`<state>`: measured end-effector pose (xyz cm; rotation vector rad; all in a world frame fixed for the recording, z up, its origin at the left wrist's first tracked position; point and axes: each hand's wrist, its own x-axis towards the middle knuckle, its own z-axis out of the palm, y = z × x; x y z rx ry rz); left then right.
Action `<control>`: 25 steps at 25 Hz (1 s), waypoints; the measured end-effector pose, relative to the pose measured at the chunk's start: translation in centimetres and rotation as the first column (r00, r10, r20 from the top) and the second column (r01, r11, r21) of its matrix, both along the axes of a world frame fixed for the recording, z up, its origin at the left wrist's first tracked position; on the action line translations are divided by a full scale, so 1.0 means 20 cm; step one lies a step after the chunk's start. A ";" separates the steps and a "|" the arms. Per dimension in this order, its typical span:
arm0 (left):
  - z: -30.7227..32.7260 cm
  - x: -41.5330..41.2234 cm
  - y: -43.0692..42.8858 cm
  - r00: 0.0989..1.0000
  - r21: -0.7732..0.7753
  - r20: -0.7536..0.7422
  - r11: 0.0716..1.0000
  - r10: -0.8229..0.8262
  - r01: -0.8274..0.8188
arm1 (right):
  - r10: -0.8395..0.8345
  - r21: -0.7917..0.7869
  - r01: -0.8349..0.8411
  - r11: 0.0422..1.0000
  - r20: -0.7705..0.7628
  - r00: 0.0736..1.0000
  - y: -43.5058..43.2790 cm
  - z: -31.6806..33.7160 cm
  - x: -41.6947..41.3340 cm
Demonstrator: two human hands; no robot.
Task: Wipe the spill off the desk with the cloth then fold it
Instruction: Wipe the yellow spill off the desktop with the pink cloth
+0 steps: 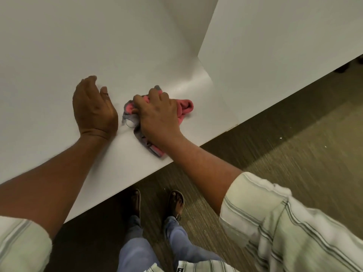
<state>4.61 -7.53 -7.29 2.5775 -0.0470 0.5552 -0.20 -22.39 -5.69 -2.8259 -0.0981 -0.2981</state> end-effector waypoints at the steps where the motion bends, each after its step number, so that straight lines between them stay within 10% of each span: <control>1: 0.00 -0.04 -0.01 0.998 -0.003 -0.021 0.999 0.054 -0.054 | 0.003 0.009 -0.003 1.000 -0.019 1.000 -0.02 0.00 -0.03; 14: -0.04 -0.27 -0.03 0.994 0.070 -0.071 0.993 -0.089 0.094 | -0.525 0.034 0.530 0.847 -0.092 0.846 -0.47 0.03 0.03; 25: -0.02 -0.27 -0.05 0.992 0.062 -0.117 0.996 -0.054 0.062 | -0.487 0.057 0.493 0.868 -0.093 0.868 -0.35 0.07 -0.10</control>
